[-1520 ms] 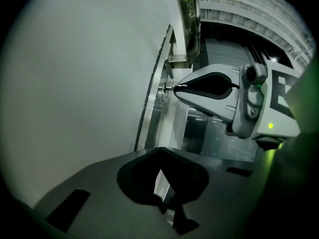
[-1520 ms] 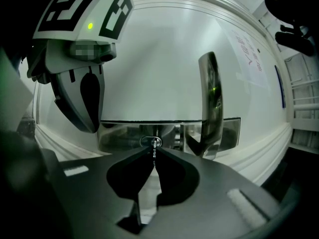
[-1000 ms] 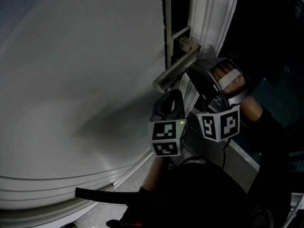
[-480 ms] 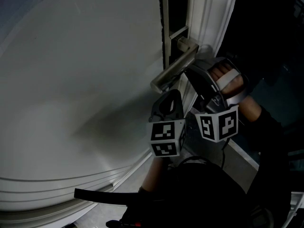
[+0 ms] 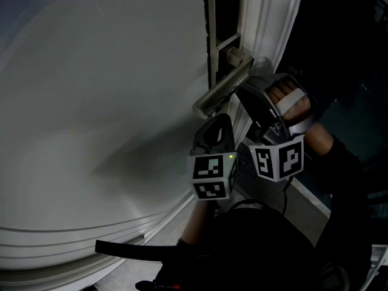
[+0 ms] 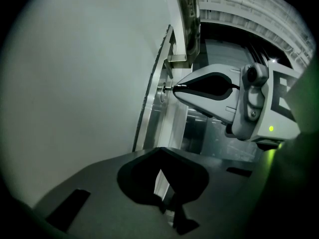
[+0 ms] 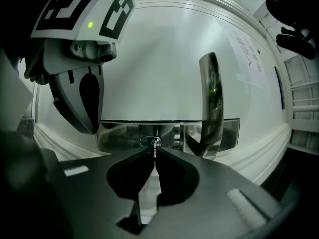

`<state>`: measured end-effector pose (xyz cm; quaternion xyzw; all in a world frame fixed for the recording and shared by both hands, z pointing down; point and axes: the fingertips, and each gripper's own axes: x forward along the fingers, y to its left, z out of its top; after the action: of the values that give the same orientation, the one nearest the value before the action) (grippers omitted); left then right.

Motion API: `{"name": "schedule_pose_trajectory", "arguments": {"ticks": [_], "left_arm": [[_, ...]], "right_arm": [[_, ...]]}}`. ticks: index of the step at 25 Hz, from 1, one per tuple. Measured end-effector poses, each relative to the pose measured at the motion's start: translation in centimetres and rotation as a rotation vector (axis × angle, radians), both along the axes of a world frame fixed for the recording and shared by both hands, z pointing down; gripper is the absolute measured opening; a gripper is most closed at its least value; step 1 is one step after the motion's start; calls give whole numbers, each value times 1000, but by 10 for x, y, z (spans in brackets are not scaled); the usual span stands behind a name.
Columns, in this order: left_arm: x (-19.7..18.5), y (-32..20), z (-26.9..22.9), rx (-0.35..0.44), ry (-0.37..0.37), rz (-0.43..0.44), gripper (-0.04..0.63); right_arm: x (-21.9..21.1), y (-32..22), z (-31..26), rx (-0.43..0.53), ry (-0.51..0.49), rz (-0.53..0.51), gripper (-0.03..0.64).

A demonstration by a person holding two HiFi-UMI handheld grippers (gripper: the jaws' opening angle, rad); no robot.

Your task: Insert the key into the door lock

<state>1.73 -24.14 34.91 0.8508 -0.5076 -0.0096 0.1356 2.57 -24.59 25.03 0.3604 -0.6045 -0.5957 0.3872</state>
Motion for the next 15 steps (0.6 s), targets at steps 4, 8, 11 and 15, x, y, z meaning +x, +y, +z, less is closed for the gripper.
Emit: {"name": "schedule_pose_trajectory", "arguments": {"ticks": [4,8,11,15], "left_arm": [[1,0,-1,-1,3,5,0],[2,1,-1,-6,5,4,0],[1,1,-1,-6,1,4,0],[0,0,0,-4,4,4,0]], "right_arm": [[0,0,0,5,-3,-2,12],[-1,-1,0,6,-4,-2,12],[-2,-1,0,0,-4,0,12],[-2,-1,0,1,-4,1,12]]}}
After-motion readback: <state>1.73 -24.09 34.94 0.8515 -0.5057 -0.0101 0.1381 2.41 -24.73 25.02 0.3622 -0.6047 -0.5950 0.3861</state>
